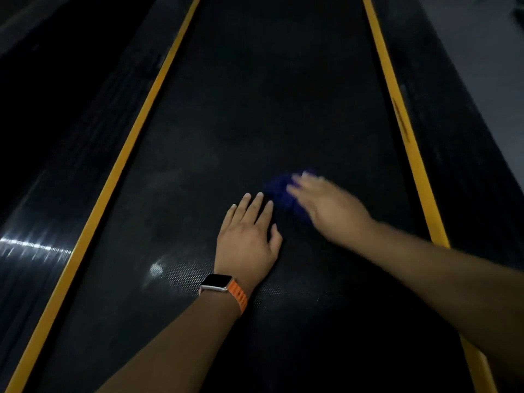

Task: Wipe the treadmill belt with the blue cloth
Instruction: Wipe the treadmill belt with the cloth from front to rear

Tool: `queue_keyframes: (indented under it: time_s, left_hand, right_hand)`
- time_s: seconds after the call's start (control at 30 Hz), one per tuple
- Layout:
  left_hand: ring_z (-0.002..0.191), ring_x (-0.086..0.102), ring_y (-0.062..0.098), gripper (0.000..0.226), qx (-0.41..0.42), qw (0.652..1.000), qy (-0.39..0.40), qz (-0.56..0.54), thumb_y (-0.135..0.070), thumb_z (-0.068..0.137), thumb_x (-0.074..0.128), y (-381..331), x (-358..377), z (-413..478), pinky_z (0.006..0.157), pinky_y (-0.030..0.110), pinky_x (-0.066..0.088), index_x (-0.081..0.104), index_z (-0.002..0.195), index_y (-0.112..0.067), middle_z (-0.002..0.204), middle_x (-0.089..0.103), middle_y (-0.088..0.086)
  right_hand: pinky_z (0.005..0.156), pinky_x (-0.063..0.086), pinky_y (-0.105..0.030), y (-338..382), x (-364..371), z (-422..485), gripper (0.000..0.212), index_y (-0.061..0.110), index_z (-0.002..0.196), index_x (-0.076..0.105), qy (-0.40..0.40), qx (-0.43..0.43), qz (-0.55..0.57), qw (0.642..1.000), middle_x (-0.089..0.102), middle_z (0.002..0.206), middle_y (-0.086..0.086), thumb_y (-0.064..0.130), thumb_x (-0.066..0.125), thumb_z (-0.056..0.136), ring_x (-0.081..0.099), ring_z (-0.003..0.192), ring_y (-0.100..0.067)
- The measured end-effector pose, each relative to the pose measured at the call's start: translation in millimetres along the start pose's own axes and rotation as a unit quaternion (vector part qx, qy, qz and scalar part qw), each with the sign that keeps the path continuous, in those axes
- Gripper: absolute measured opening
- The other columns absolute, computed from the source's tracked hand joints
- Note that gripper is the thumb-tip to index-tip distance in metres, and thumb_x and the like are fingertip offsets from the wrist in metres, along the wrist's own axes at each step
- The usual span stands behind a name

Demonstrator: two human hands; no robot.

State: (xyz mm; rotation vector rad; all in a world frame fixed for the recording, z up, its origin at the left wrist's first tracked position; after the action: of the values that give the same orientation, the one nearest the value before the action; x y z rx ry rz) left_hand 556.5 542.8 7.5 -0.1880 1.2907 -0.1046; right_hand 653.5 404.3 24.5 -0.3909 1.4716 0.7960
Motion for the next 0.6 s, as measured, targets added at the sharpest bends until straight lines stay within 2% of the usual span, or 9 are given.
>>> queue_keyframes:
  time_s: [0.1,0.13,0.17,0.27,0.33,0.4,0.47,0.53,0.6]
  left_hand:
    - [0.147,0.043,0.024,0.052,-0.004,1.000,-0.008,0.003,-0.038,0.098,0.042,-0.2,-1.3,0.2,0.122,0.043,0.032,0.064,0.140,-0.017,0.152,0.054,0.006]
    - [0.146,0.044,0.024,0.052,-0.004,1.000,-0.013,0.003,-0.039,0.097,0.042,0.1,-1.1,1.0,0.122,0.043,0.032,0.064,0.140,-0.017,0.152,0.055,0.006]
    - [0.146,0.044,0.024,0.052,-0.002,1.000,-0.014,0.002,-0.038,0.097,0.043,0.5,-0.5,2.1,0.122,0.043,0.033,0.064,0.139,-0.017,0.152,0.055,0.006]
    - [0.145,0.045,0.027,0.052,-0.003,1.000,-0.015,-0.003,-0.037,0.096,0.044,1.7,-0.5,0.8,0.121,0.046,0.035,0.065,0.138,-0.015,0.151,0.055,0.008]
    - [0.145,0.045,0.027,0.052,0.003,1.000,-0.012,-0.002,-0.037,0.097,0.043,0.0,-0.8,1.4,0.121,0.047,0.035,0.064,0.139,-0.014,0.152,0.054,0.009]
    - [0.145,0.045,0.028,0.053,0.003,1.000,-0.010,-0.003,-0.037,0.098,0.042,-0.8,-2.4,0.5,0.121,0.047,0.035,0.063,0.140,-0.014,0.152,0.054,0.010]
    - [0.145,0.046,0.028,0.053,0.002,1.000,-0.012,-0.001,-0.038,0.097,0.041,-0.5,-2.0,1.6,0.120,0.048,0.037,0.064,0.139,-0.014,0.151,0.055,0.009]
    - [0.145,0.046,0.027,0.053,-0.001,1.000,-0.011,0.001,-0.038,0.098,0.041,0.2,-1.7,1.8,0.120,0.048,0.037,0.064,0.139,-0.014,0.151,0.056,0.008]
    - [0.145,0.046,0.027,0.053,-0.002,1.000,-0.019,-0.001,-0.039,0.098,0.041,0.2,-1.2,1.6,0.120,0.048,0.037,0.064,0.139,-0.015,0.150,0.056,0.008]
  right_hand:
    - [0.119,0.019,-0.039,-47.4,-11.2,65.0,0.043,0.011,0.146,0.042,0.004,0.153,0.021,0.988,0.033,0.157,-0.012,0.013,0.041,0.103,0.026,0.146,-0.029]
    - [0.119,0.019,-0.039,-45.9,-10.0,68.6,0.044,0.010,0.146,0.041,-0.003,0.168,0.015,0.986,0.032,0.157,-0.012,0.012,0.042,0.102,0.025,0.147,-0.029]
    - [0.119,0.020,-0.041,-37.0,-7.6,58.5,0.046,0.008,0.145,0.043,-0.007,0.159,-0.002,0.987,0.034,0.155,-0.014,0.008,0.046,0.099,0.028,0.145,-0.031]
    - [0.115,0.027,-0.045,19.9,-2.9,-29.9,0.043,0.005,0.134,0.057,-0.039,0.041,0.029,0.998,0.050,0.145,-0.015,0.004,0.053,0.091,0.045,0.136,-0.033]
    - [0.118,0.016,-0.033,38.6,0.9,-79.7,0.041,0.016,0.140,0.052,0.013,-0.005,0.053,0.999,0.039,0.153,-0.001,0.014,0.049,0.099,0.033,0.144,-0.019]
    - [0.118,0.014,-0.031,26.5,-3.6,-71.2,0.042,0.019,0.142,0.051,0.029,-0.032,0.035,0.998,0.038,0.154,0.001,0.017,0.051,0.100,0.031,0.144,-0.017]
    - [0.118,0.022,-0.038,-5.2,-8.2,-21.6,0.041,0.013,0.140,0.053,-0.013,0.029,0.014,0.999,0.044,0.151,-0.008,0.014,0.049,0.099,0.038,0.141,-0.025]
    - [0.121,0.018,-0.037,-35.0,-14.0,26.8,0.042,0.013,0.146,0.044,-0.027,0.137,0.028,0.990,0.035,0.156,-0.009,0.015,0.041,0.103,0.028,0.146,-0.024]
    - [0.122,0.012,-0.035,-42.5,-10.1,42.1,0.044,0.013,0.149,0.038,-0.034,0.185,0.029,0.982,0.027,0.160,-0.007,0.017,0.036,0.105,0.020,0.149,-0.022]
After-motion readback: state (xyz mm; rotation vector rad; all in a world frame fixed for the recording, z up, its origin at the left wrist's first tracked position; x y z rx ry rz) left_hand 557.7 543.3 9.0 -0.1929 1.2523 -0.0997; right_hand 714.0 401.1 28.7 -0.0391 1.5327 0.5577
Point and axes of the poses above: each hand's wrist, its own z-axis towards the middle knuckle, its own x-axis out of the palm, y = z × x, the point moved 7 cm from there along z, towards the middle knuckle
